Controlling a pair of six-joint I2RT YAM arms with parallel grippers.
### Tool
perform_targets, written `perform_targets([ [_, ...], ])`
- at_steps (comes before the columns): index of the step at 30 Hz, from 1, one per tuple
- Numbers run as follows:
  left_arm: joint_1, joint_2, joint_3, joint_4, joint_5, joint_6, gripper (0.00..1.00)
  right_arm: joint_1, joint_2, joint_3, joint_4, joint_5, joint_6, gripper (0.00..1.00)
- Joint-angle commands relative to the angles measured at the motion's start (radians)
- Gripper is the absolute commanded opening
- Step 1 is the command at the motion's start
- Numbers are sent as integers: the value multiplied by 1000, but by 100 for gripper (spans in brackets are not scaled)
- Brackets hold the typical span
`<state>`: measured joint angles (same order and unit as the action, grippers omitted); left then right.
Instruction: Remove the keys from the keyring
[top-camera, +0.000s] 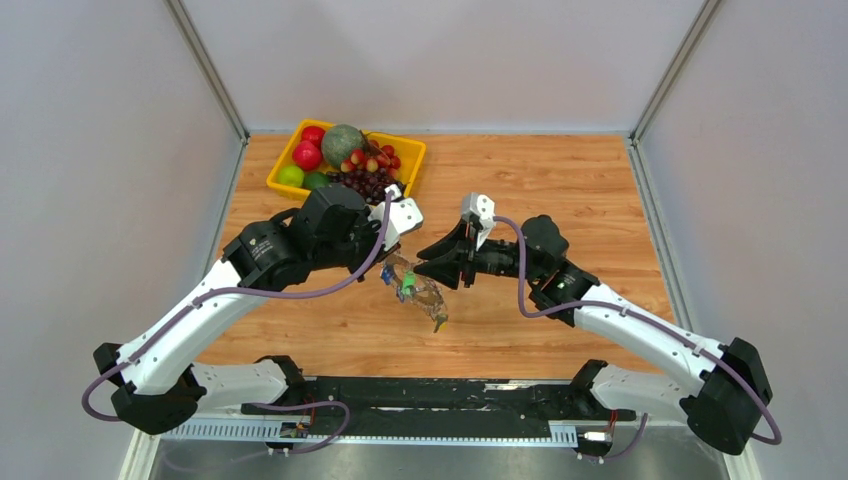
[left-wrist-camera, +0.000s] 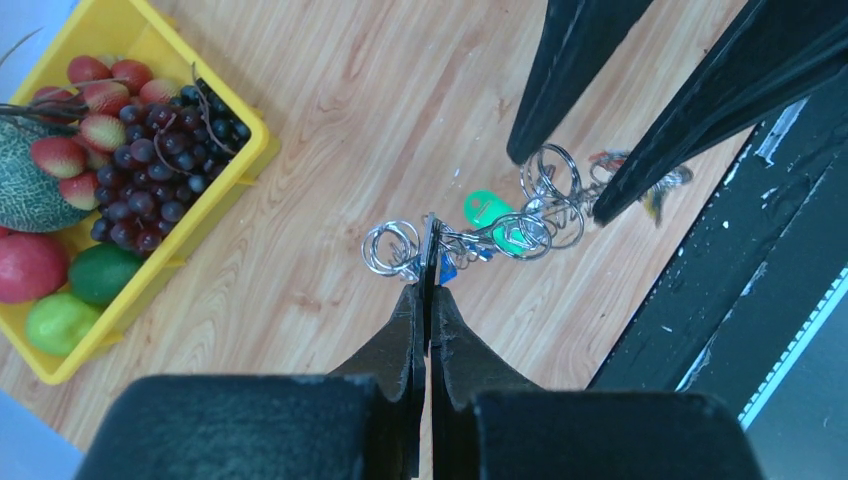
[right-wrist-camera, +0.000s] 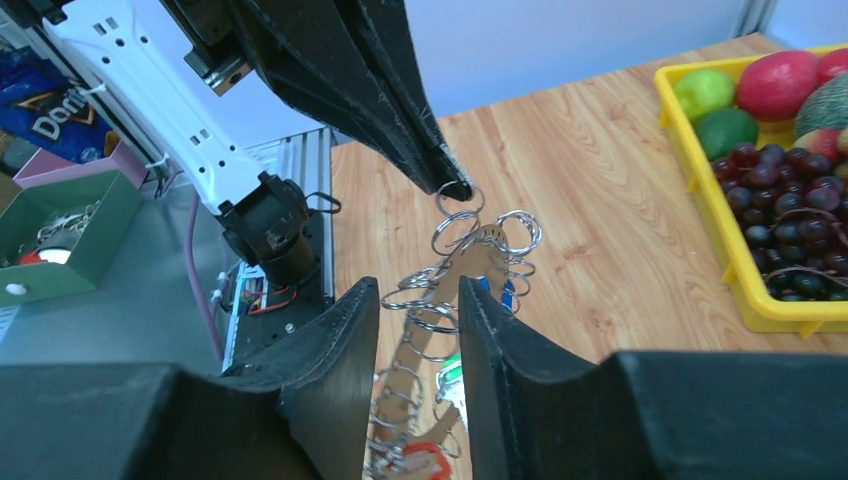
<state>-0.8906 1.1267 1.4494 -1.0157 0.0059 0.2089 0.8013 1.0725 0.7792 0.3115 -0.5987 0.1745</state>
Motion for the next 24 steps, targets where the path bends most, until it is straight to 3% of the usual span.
perform_targets([
  [1, -5, -30, 7, 67, 24, 9, 0, 25, 30, 47, 17, -52, -15, 37],
  [9, -5, -38, 7, 67, 43, 5, 0, 36, 39, 57, 10, -30, -20, 44],
  [18, -5, -46, 9, 66, 56, 3, 0, 38, 73, 109, -12, -1, -50, 42],
  [24, -5, -45, 22, 63, 53, -17, 0, 46, 113, 146, -30, -48, -64, 34],
])
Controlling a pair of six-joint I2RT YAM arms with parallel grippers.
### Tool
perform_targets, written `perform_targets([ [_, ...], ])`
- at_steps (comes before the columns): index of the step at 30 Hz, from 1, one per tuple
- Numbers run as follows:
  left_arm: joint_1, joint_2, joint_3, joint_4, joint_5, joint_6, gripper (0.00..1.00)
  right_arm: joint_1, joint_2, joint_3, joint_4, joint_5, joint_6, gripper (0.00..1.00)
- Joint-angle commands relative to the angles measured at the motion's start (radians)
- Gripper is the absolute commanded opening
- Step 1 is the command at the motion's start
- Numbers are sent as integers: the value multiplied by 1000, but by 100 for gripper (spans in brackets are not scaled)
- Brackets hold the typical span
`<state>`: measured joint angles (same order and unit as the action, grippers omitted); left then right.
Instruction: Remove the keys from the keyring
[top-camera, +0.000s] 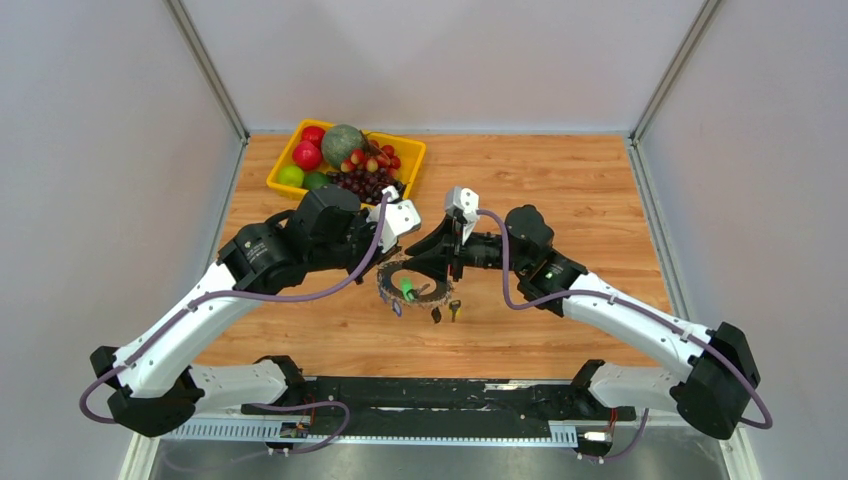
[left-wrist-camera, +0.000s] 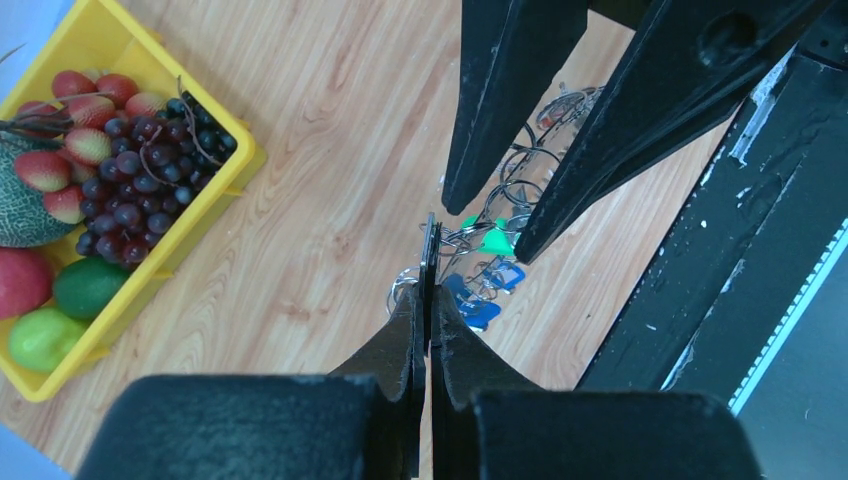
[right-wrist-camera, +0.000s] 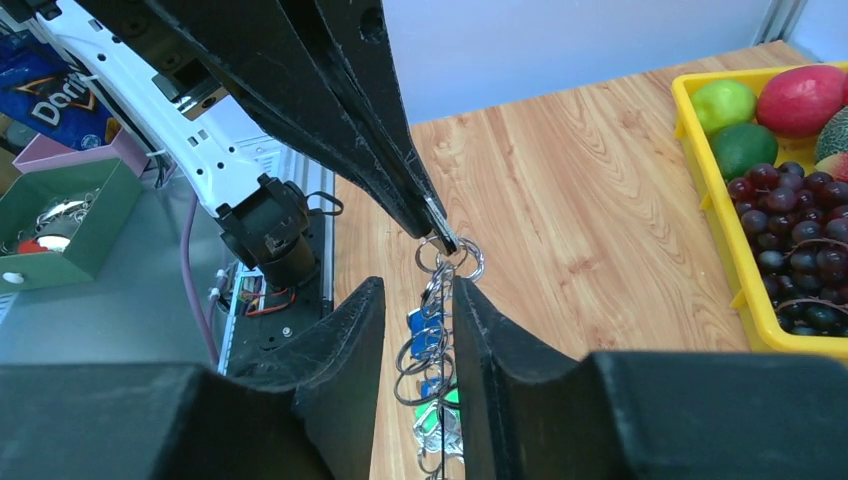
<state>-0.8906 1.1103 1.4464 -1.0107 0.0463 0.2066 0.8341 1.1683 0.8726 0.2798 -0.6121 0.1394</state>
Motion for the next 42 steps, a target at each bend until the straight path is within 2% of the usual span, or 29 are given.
perform_targets([
  [1, -4, -27, 32, 56, 17, -22, 0, 16, 23, 53, 1, -34, -30, 33],
  [11, -4, -38, 51, 45, 37, -40, 0, 33, 49, 69, -1, 15, -32, 10],
  [13, -5, -43, 54, 39, 29, -42, 0, 35, 45, 67, -1, 20, -29, 11],
  [16, -5, -47, 47, 39, 41, -48, 0, 36, 41, 62, -1, 13, -30, 23],
  [19, -5, -41, 47, 40, 48, -60, 0, 41, 42, 65, -2, 10, -36, 24],
  [20, -5, -40, 49, 40, 50, -61, 0, 43, 43, 66, -3, 11, -38, 23],
  [25, -5, -38, 52, 44, 58, -67, 0, 46, 41, 67, -4, 19, -42, 0],
  [30, -5, -44, 45, 45, 32, -83, 0, 45, 19, 54, -5, 60, -38, 0],
  [35, -4, -48, 32, 20, -36, -122, 0, 44, -39, 10, 6, 173, 1, 0],
  [42, -5, -66, -44, 34, 15, -138, 0, 44, -98, -82, 167, 188, 123, 0],
])
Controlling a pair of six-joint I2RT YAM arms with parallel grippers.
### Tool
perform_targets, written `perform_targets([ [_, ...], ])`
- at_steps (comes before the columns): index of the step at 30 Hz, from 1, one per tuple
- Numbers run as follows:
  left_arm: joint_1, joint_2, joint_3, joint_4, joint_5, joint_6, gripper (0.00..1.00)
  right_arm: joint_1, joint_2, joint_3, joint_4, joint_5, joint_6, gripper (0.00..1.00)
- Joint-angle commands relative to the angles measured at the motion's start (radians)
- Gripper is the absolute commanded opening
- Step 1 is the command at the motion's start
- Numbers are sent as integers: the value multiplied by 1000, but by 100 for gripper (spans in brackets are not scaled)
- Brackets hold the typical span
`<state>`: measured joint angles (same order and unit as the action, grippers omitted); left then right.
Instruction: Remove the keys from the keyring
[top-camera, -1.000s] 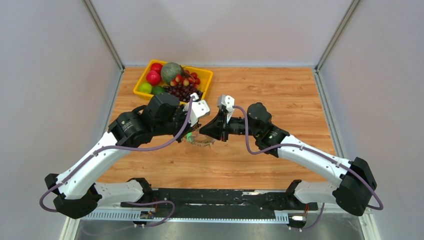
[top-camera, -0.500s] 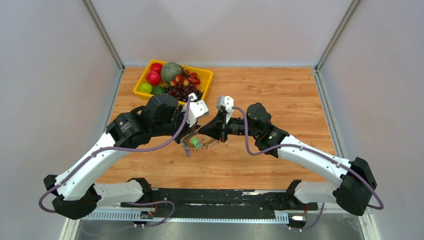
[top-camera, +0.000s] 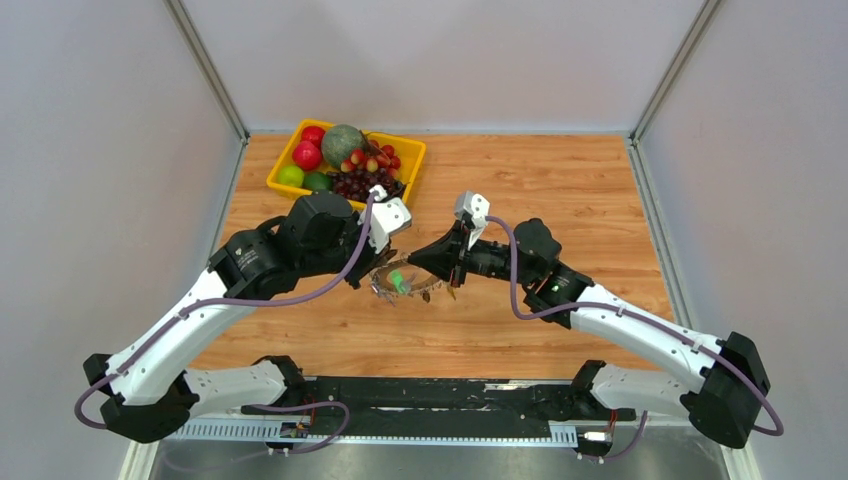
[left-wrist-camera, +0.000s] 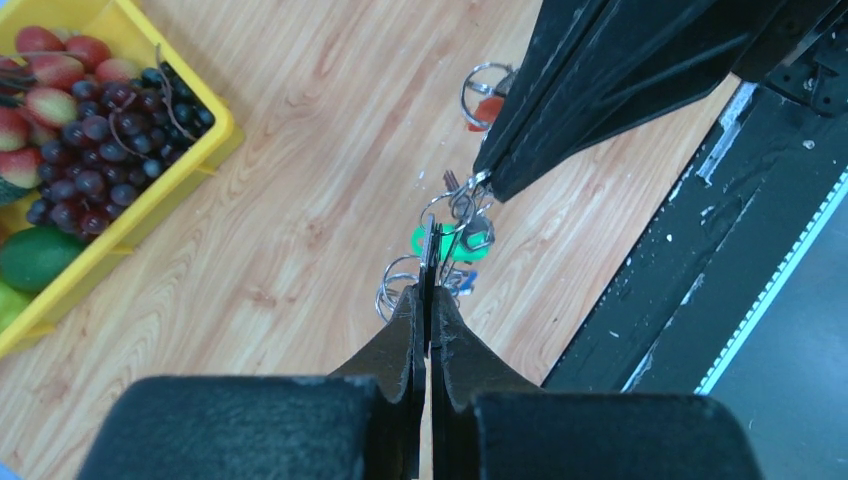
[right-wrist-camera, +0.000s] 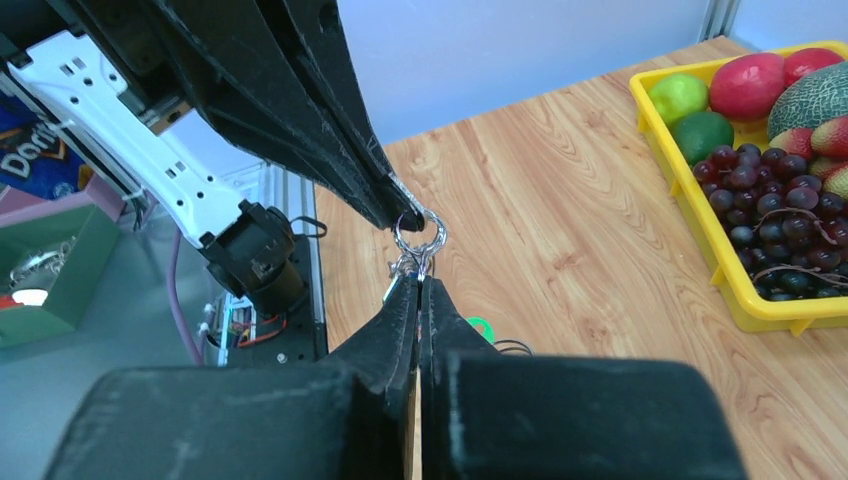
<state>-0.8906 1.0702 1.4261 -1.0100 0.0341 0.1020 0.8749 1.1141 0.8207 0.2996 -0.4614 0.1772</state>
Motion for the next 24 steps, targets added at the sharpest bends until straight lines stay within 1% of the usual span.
perform_targets([
  [1, -4, -27, -34, 41, 42, -36, 0, 3, -47, -35, 155, 38, 94, 0],
  [5, -5, -39, -55, 61, 52, -39, 0, 3, -48, -43, 157, 24, 109, 0],
  [6, -5, -40, -52, 60, 46, -37, 0, 3, -48, -42, 144, 11, 100, 8],
  [7, -5, -41, -47, 60, 34, -34, 0, 3, -47, -38, 113, 6, 82, 20],
  [8, -5, -44, -43, 59, 27, -28, 0, 3, -45, -34, 84, 6, 66, 29],
  [10, -5, -47, -25, 55, 15, -18, 0, 3, -47, -35, 51, 4, 32, 40],
  [11, -5, -47, -12, 54, 22, -12, 0, 3, -49, -37, 47, -1, 21, 42],
  [15, -5, -36, 8, 48, 54, 1, 0, 4, -41, -17, 34, -38, -19, 42],
  [20, -5, -31, 11, 38, 59, 7, 0, 4, -9, 35, -6, -88, -73, 36],
  [24, -5, -30, 17, 39, 66, 5, 0, 5, 18, 64, -15, -127, -95, 34],
])
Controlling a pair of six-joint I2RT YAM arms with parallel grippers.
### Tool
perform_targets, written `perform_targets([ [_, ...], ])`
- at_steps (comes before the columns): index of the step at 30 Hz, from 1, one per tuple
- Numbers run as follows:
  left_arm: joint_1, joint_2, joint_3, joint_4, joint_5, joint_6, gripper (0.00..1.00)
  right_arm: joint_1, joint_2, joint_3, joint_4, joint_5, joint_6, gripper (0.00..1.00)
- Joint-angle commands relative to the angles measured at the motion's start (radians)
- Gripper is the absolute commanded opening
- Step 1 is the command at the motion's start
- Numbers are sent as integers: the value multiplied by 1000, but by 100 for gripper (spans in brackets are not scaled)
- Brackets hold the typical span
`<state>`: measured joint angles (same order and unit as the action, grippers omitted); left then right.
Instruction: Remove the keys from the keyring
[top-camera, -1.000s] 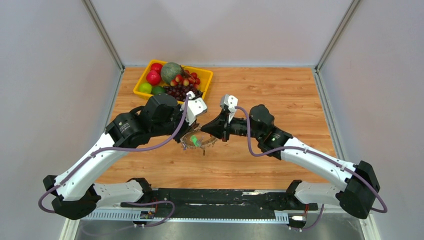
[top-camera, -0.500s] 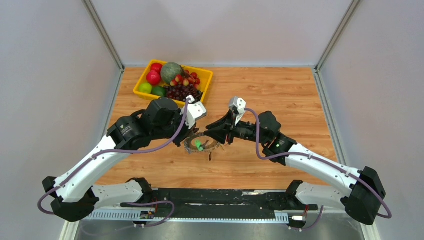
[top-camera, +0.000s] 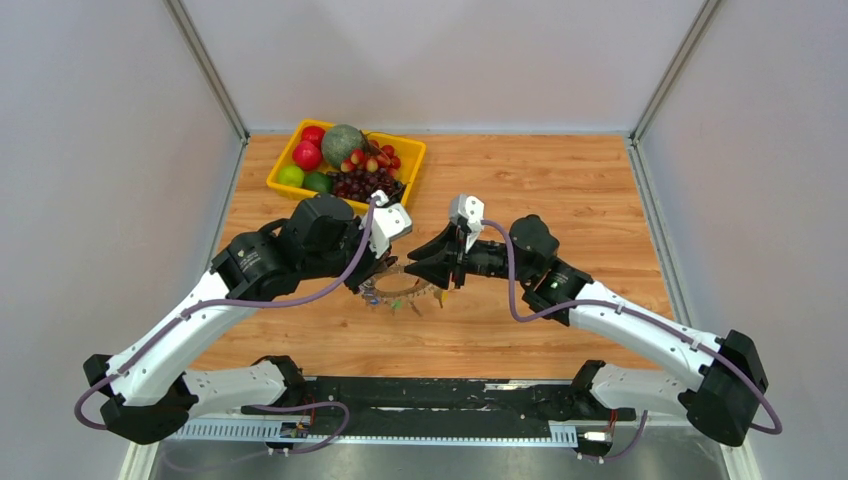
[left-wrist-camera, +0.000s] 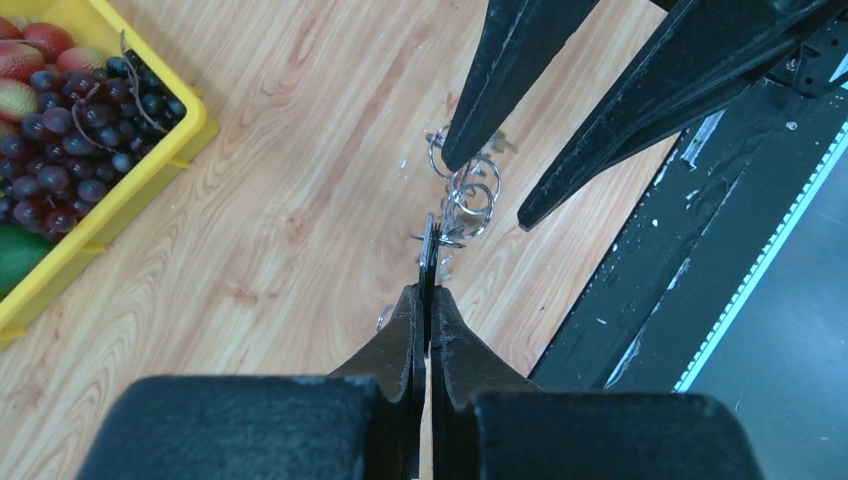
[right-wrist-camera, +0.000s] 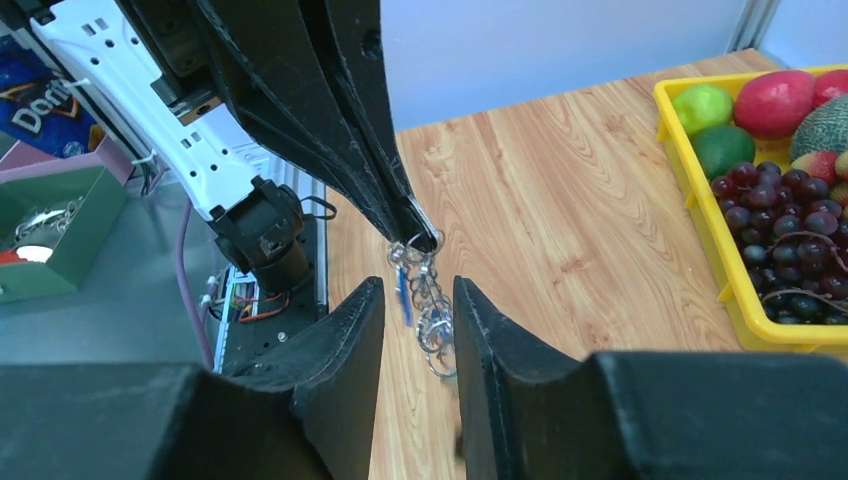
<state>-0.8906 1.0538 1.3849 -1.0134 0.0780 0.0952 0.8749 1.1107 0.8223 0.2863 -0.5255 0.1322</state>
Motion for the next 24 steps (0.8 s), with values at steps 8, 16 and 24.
perform_targets([
  [8, -5, -7, 78, 42, 25, 15, 0, 18, 67, 88, -25, -88, -74, 33],
  [16, -5, -4, 84, 42, 47, 14, 0, 30, 102, 121, -29, -88, -87, 25],
  [24, -5, -16, 80, 43, 19, -3, 0, 38, 115, 131, -41, -79, -91, 0],
])
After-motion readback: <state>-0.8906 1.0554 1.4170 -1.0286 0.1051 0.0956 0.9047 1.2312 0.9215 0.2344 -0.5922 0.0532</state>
